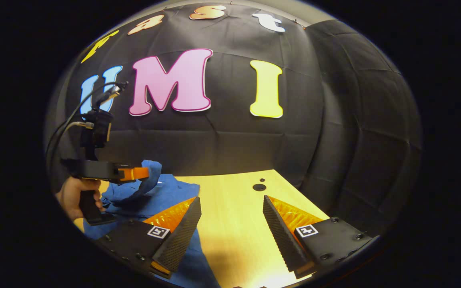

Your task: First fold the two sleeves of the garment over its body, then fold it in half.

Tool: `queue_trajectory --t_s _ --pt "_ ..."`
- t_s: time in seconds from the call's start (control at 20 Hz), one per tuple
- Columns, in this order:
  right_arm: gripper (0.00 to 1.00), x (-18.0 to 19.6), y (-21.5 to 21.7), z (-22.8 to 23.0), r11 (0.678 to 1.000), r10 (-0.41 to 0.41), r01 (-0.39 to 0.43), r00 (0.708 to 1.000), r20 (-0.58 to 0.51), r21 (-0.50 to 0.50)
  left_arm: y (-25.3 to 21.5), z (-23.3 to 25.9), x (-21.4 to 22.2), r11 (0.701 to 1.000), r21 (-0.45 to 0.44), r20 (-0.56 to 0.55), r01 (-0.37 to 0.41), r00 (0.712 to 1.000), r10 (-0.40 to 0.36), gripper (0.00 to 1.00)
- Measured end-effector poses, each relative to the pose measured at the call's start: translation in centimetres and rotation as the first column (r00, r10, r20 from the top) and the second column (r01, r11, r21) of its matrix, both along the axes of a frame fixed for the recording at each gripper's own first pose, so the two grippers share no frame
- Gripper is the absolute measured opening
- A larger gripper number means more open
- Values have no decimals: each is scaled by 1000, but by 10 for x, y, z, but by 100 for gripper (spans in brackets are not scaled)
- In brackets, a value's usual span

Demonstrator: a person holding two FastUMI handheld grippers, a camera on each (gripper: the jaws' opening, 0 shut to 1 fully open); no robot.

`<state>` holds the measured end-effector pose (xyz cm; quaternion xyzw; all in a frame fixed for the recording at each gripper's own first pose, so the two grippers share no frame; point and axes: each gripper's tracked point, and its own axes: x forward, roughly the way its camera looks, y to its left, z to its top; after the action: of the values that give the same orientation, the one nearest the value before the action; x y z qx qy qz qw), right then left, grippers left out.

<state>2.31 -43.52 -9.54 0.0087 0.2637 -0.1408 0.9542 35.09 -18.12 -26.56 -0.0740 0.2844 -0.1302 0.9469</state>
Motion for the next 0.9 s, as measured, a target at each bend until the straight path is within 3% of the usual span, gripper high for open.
queue_trajectory --t_s 0.05,0.15,0.2,0.3,0.5,0.55,0.6,0.7,0.9 --pt "98 -5 -6 -2 1000 -10 10 1000 -7 2 -16 -9 -2 999 -23 -21 28 999 -29 7" --pt "95 -13 -11 -9 999 -24 24 999 -23 25 -41 -15 -9 995 -71 -48 71 996 -74 29" --pt "99 -18 -11 -12 999 -26 27 999 -27 44 -50 -17 -10 993 -79 -46 85 995 -89 58" --pt "98 -24 -6 -17 998 -19 22 999 -40 57 -42 -24 -16 996 -64 -58 54 997 -58 82" --pt "98 -36 15 -30 998 34 -29 996 -85 63 -10 -20 -44 998 -60 -47 29 998 -32 83" --pt "95 -41 23 -35 997 47 -40 994 -102 73 3 -22 -59 999 -36 -46 34 998 -35 83" --pt "98 -46 31 -42 995 61 -51 991 -123 85 22 -31 -79 1000 9 -66 29 997 -29 83" --pt "99 -64 45 -56 992 89 -70 979 -181 108 65 -50 -129 995 102 -119 18 993 -6 83" --pt "98 -112 69 -79 986 138 -101 943 -303 136 135 -83 -257 982 187 -253 23 967 26 83"
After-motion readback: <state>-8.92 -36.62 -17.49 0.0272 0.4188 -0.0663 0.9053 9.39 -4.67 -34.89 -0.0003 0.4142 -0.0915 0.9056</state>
